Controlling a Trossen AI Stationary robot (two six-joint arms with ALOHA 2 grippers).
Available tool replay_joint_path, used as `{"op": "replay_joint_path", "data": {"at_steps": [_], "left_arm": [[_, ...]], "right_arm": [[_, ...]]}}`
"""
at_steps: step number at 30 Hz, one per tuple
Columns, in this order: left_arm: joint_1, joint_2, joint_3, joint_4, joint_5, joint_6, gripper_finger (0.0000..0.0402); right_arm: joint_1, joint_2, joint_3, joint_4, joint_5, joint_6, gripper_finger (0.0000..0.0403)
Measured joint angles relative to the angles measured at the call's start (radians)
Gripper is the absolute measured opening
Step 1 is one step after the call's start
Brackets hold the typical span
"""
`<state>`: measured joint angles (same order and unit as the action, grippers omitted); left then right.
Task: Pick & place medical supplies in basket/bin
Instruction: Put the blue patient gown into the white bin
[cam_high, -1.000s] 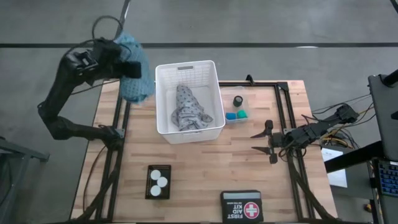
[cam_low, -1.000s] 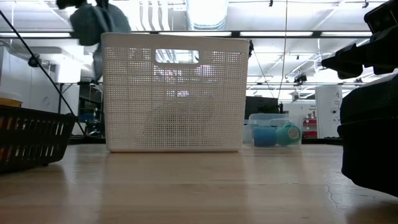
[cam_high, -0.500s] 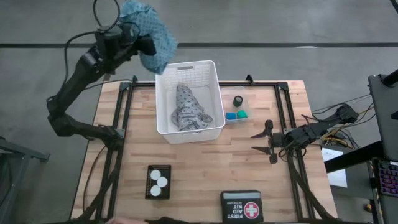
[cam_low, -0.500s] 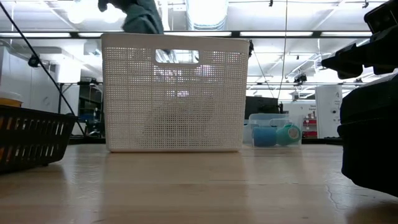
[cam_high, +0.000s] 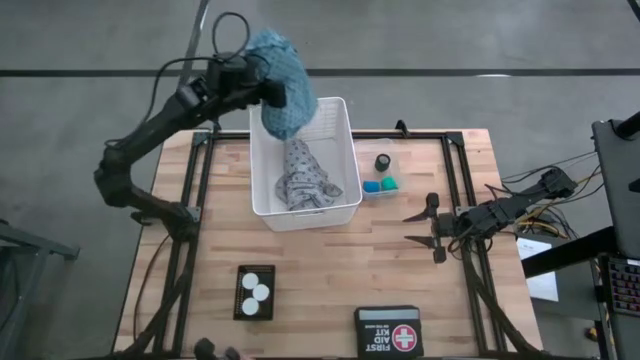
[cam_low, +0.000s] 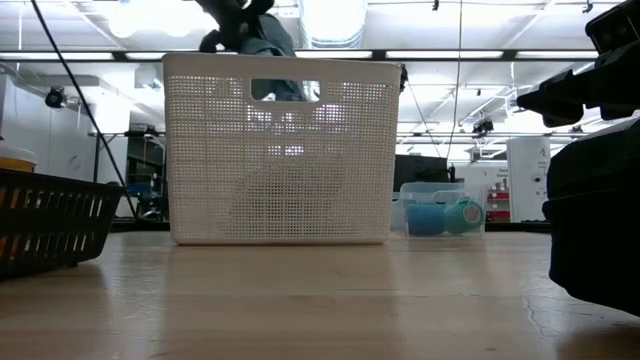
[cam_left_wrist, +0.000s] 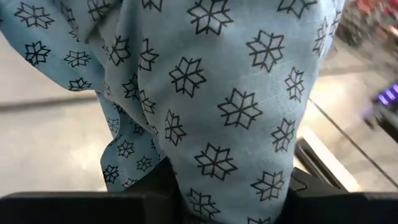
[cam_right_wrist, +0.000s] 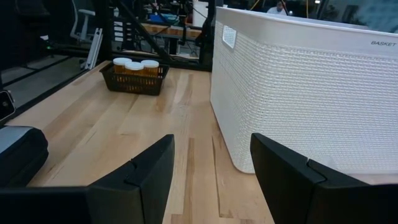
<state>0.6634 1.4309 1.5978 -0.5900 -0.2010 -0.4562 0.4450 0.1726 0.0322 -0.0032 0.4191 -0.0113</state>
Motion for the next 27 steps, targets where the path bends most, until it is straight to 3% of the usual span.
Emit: {"op": "replay_joint_path", "data": {"at_steps": [10, 17, 27], "left_arm": [[-0.099, 0.024, 0.000, -0.257, 0.037, -0.170, 0.0129], [-0.139, 0.042, 0.001, -0.316, 0.040, -0.285, 0.0129], [-0.139, 0.138, 0.001, -0.464, 0.163, -0.323, 0.0129]], "right_arm": [[0.000, 0.000, 0.000, 0.000, 0.000, 0.000, 0.0206], [0.000, 0.000, 0.000, 0.000, 0.000, 0.000, 0.0206], [0.000, 0.000, 0.000, 0.001, 0.000, 0.000, 0.0206]]}}
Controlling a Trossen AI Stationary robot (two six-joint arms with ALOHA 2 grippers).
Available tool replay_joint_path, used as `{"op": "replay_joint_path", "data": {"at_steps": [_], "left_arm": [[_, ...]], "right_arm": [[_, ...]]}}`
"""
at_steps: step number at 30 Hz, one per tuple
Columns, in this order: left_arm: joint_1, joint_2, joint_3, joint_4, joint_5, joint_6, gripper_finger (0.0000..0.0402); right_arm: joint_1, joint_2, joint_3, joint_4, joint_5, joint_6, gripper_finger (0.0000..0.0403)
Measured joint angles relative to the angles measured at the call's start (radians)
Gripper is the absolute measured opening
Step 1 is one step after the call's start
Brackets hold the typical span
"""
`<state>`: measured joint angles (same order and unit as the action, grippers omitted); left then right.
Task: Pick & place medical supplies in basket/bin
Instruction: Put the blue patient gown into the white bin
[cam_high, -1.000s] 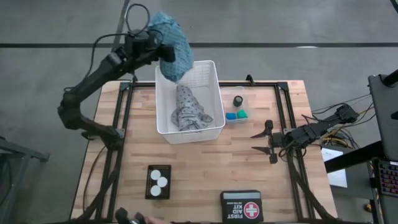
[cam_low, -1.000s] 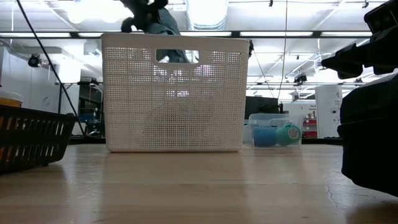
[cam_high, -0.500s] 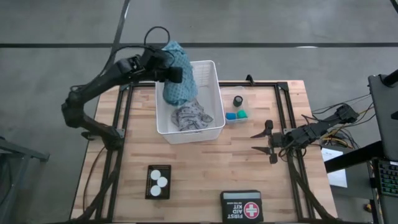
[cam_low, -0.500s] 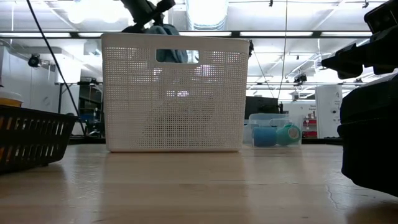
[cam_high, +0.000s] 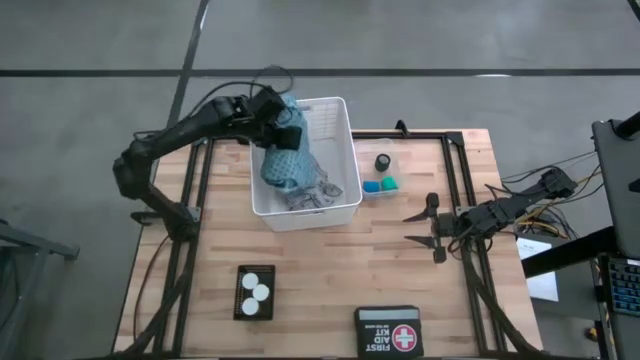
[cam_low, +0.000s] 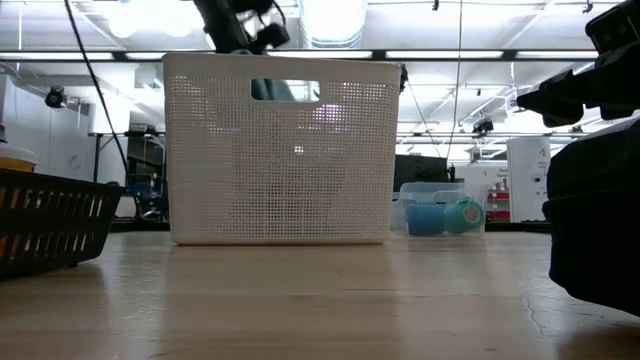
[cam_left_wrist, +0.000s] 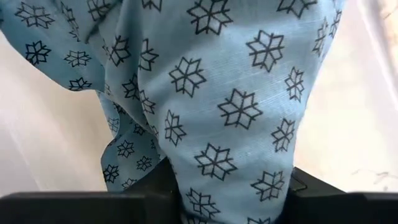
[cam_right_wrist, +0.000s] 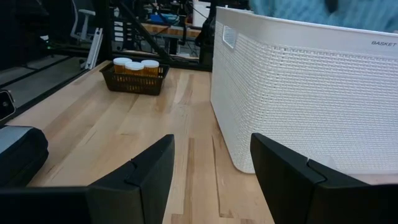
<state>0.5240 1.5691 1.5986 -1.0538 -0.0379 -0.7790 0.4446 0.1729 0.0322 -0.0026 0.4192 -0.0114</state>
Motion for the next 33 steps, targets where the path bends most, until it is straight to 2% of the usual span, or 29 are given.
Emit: {"op": "replay_joint_path", "data": {"at_steps": [7, 13, 18, 25, 33], "left_arm": [[-0.005, 0.150, 0.000, -0.160, 0.185, -0.046, 0.0129], [-0.006, 0.240, 0.004, -0.277, 0.118, -0.117, 0.0130], [-0.005, 0.250, 0.003, -0.263, 0.052, -0.188, 0.0135], [-0.006, 0.245, 0.034, -0.243, 0.077, -0.197, 0.0136], [-0.011, 0.242, 0.101, -0.302, 0.097, -0.196, 0.0136]], "right_arm": [[0.000, 0.000, 0.000, 0.000, 0.000, 0.000, 0.0206], [0.000, 0.000, 0.000, 0.000, 0.000, 0.000, 0.0206], [0.000, 0.000, 0.000, -0.001, 0.000, 0.000, 0.0206], [0.000, 0.000, 0.000, -0.001, 0.000, 0.000, 0.0206], [0.000, 0.000, 0.000, -0.001, 0.000, 0.000, 0.0206]]}}
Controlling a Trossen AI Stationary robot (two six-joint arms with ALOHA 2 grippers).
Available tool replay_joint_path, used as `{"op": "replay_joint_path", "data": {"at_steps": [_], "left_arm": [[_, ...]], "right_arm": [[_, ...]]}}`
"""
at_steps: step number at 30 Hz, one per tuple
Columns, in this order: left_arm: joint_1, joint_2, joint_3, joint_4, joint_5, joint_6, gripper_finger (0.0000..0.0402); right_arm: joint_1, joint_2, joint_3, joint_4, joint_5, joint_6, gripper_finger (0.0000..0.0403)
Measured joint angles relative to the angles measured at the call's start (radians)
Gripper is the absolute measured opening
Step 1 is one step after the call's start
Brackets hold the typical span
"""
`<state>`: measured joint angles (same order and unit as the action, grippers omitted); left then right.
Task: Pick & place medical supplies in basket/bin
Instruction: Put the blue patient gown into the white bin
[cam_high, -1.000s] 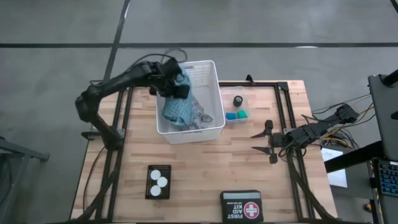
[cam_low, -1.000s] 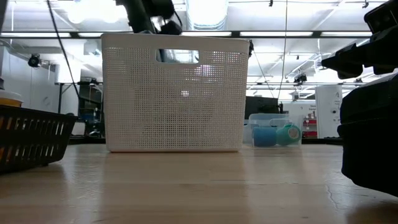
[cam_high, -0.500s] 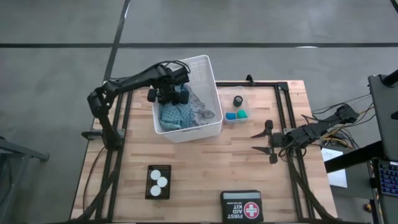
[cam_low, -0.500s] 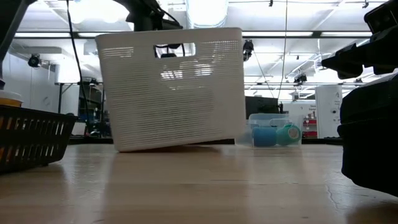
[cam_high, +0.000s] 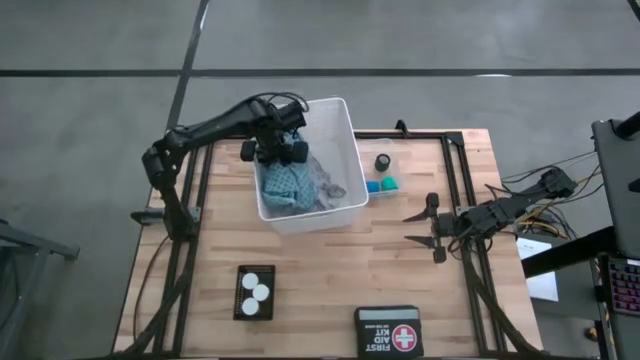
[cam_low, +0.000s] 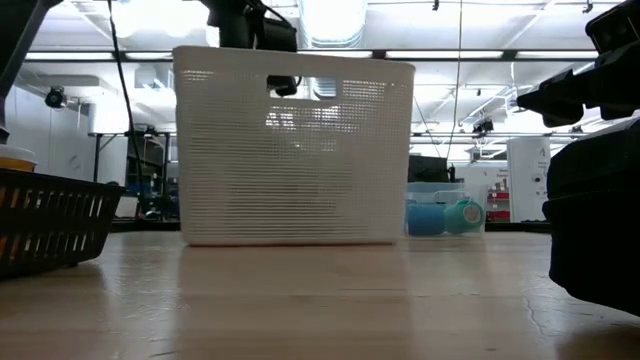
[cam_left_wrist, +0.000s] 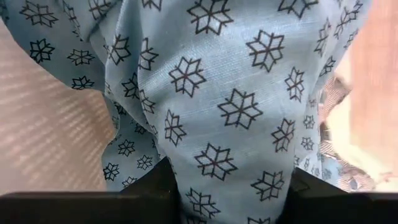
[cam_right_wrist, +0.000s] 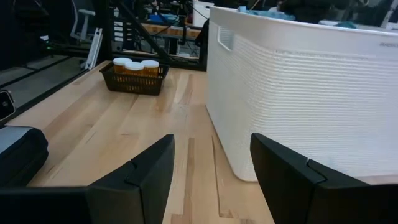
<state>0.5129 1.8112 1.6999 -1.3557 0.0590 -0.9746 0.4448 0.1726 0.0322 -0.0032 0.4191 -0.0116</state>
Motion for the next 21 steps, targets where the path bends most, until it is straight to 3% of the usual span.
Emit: {"op": "replay_joint_path", "data": {"at_steps": [4, 12, 16, 21], "left_arm": [[-0.014, 0.000, 0.048, -0.003, -0.002, 0.031, 0.0136], [-0.087, -0.003, 0.148, 0.117, -0.161, 0.230, 0.0135], [-0.101, 0.008, 0.125, 0.210, -0.105, 0.348, 0.0134], [-0.095, 0.074, 0.090, 0.215, -0.037, 0.365, 0.0134]], "right_arm": [[0.000, 0.000, 0.000, 0.000, 0.000, 0.000, 0.0206], [0.000, 0.000, 0.000, 0.000, 0.000, 0.000, 0.0206], [0.000, 0.000, 0.000, 0.000, 0.000, 0.000, 0.0206], [0.000, 0.000, 0.000, 0.000, 0.000, 0.000, 0.0206]]}}
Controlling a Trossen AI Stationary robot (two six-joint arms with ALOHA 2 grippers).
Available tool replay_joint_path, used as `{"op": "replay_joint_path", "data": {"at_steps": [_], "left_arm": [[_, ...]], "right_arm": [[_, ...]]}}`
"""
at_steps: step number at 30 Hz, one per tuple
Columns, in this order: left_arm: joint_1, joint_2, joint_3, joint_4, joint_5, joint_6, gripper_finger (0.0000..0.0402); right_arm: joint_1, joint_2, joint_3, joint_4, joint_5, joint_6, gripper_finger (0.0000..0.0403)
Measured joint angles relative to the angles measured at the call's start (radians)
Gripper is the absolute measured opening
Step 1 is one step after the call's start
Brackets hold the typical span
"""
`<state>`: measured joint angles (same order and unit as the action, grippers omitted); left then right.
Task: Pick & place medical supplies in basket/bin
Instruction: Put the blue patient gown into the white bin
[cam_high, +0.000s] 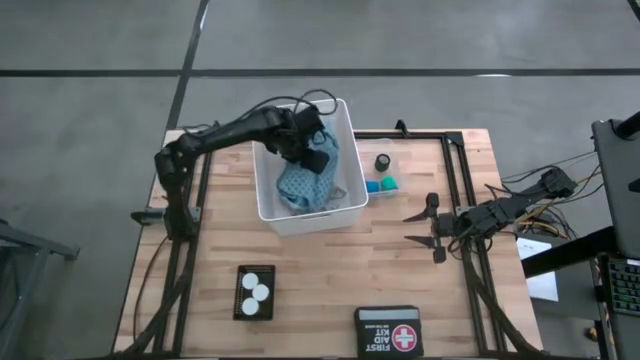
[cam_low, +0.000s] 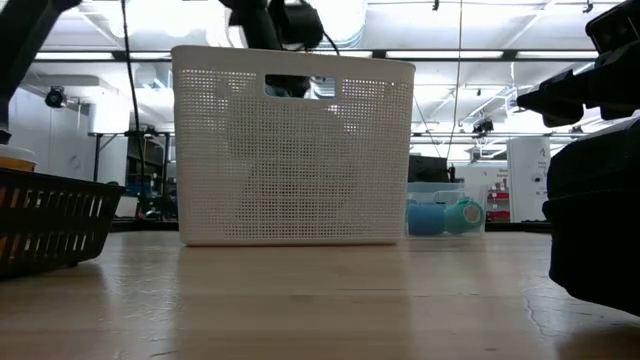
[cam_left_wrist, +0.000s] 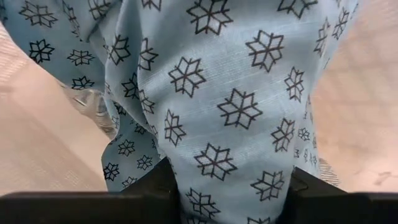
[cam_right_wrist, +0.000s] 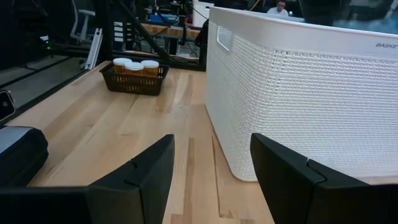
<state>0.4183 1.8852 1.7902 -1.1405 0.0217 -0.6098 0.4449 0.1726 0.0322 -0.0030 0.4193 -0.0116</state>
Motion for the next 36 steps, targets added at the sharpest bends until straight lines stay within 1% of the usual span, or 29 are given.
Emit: {"op": "replay_joint_path", "data": {"at_steps": [8, 14, 17, 20, 30, 36], "left_arm": [[0.019, 0.105, -0.029, -0.037, 0.092, 0.001, 0.0134], [0.051, 0.158, -0.029, -0.068, 0.163, -0.105, 0.0134], [0.057, 0.166, -0.029, -0.060, 0.191, -0.117, 0.0141], [0.058, 0.167, -0.029, -0.045, 0.208, -0.120, 0.0160], [0.068, 0.166, -0.030, -0.041, 0.212, -0.173, 0.0261], [0.068, 0.165, -0.030, -0.040, 0.215, -0.191, 0.0307]], "right_arm": [[0.000, 0.000, 0.000, 0.000, 0.000, 0.000, 0.0206], [0.000, 0.000, 0.000, 0.000, 0.000, 0.000, 0.0206], [0.000, 0.000, 0.000, 0.000, 0.000, 0.000, 0.0206], [0.000, 0.000, 0.000, 0.000, 0.000, 0.000, 0.0206], [0.000, 0.000, 0.000, 0.000, 0.000, 0.000, 0.0206], [0.000, 0.000, 0.000, 0.000, 0.000, 0.000, 0.0206]]}}
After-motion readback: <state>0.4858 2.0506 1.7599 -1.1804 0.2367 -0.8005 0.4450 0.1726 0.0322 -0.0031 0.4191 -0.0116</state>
